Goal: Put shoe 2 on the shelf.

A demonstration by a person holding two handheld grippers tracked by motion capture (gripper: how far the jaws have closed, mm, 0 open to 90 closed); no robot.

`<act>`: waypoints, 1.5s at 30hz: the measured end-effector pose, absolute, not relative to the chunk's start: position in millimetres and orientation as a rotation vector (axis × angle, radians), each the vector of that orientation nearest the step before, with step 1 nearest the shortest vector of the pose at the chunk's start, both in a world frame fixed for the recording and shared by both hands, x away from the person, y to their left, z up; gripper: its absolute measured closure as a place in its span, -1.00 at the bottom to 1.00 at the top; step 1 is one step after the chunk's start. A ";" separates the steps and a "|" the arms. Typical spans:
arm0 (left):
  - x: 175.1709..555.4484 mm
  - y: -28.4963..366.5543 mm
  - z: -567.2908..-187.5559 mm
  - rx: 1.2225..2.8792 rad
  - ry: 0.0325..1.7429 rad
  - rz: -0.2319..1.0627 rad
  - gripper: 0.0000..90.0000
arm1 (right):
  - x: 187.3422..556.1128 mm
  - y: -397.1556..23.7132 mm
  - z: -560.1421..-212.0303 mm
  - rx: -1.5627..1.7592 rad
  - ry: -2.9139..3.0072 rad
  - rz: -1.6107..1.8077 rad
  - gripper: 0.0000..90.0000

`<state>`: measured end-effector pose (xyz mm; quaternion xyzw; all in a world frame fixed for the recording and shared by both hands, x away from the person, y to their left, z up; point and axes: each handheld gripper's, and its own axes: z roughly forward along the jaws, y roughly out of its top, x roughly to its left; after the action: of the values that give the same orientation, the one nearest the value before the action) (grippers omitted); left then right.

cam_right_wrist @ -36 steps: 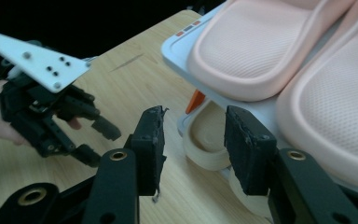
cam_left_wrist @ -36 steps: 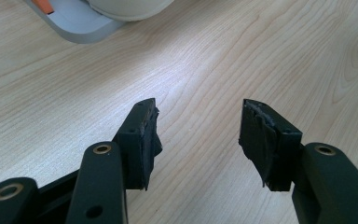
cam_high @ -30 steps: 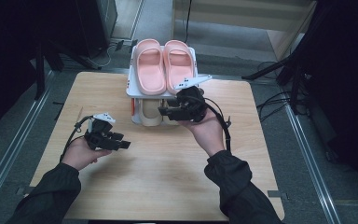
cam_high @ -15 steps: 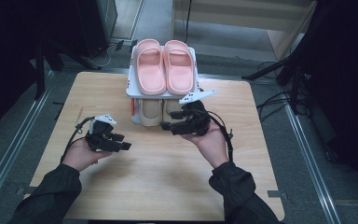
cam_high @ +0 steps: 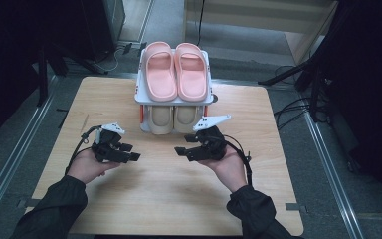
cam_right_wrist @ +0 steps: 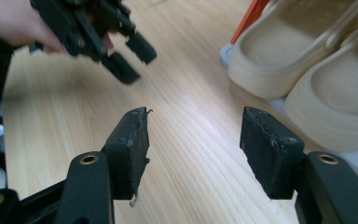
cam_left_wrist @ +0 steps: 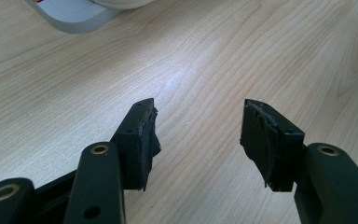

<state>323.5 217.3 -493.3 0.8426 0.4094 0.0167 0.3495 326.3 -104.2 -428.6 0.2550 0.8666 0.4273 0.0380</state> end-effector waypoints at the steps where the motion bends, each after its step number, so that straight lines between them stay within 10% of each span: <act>1: 323.5 217.1 -493.3 2.185 1.061 0.044 -0.01 | 324.3 -104.7 -431.5 0.774 2.654 1.296 -0.06; 45: 308.1 205.2 -488.1 2.198 1.001 0.041 -0.12 | 322.1 -156.7 -473.2 0.930 2.608 1.264 -0.06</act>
<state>308.1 205.2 -488.1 0.8507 0.3874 0.0157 0.3550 322.1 -156.7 -473.2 0.3053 0.8558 0.4147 0.0487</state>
